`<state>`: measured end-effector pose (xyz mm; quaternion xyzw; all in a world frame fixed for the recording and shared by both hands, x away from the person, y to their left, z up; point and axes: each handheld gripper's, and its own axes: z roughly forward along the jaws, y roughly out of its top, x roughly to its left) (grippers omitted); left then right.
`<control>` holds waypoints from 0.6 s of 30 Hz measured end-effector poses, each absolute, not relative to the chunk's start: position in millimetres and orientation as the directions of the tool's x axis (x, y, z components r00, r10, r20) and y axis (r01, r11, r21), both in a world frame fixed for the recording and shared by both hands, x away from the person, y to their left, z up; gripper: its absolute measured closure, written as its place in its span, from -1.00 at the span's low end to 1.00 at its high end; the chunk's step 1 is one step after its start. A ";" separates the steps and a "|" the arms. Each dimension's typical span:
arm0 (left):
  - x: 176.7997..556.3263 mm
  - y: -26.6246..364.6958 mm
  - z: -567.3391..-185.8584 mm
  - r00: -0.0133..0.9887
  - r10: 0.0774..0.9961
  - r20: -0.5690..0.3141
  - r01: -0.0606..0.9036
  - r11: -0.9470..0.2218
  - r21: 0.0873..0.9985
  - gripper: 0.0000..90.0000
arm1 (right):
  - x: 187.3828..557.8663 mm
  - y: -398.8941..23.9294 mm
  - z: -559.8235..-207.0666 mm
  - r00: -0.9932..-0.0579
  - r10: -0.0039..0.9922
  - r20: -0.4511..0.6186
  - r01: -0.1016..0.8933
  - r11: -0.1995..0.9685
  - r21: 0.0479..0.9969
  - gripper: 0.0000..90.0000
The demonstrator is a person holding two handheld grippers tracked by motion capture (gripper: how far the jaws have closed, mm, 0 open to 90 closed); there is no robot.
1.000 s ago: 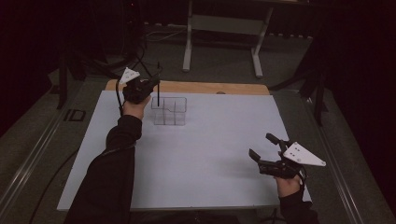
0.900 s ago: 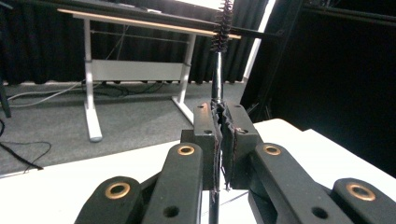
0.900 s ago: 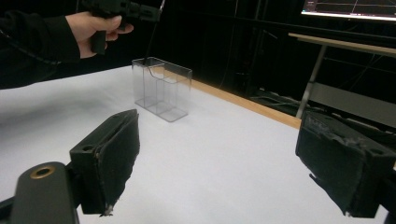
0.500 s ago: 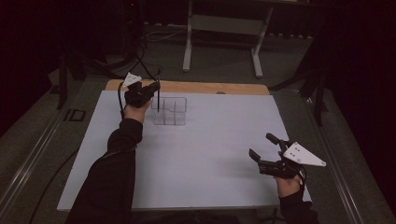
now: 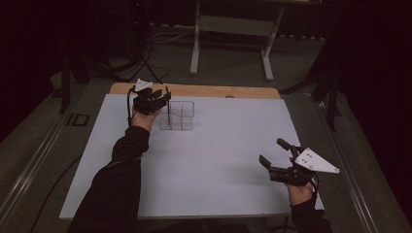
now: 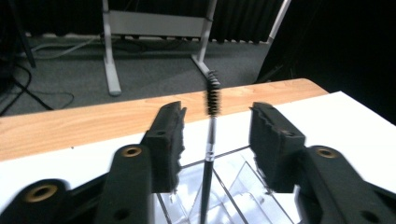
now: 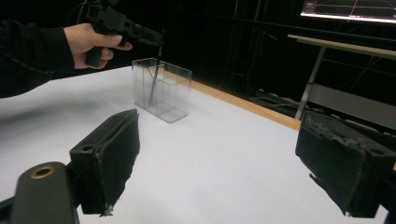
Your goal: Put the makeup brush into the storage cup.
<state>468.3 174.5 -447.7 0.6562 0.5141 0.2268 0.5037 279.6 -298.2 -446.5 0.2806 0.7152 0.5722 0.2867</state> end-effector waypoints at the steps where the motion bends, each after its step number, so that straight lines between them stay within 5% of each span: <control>1: 468.3 175.1 -446.1 0.360 0.906 -0.222 0.449 0.041 0.893 -0.09 | 279.7 -298.3 -446.5 -0.678 0.730 -0.089 0.074 0.188 0.979 -0.70; 4: 468.4 176.7 -441.0 0.350 0.909 -0.228 0.463 0.044 0.885 -0.30 | 279.8 -298.2 -446.4 -0.677 0.731 -0.089 0.074 0.188 0.979 -0.70; 18: 457.1 182.2 -422.3 0.362 0.904 -0.230 0.459 0.042 0.887 -0.66 | 279.8 -297.8 -446.3 -0.674 0.733 -0.090 0.075 0.190 0.979 -0.70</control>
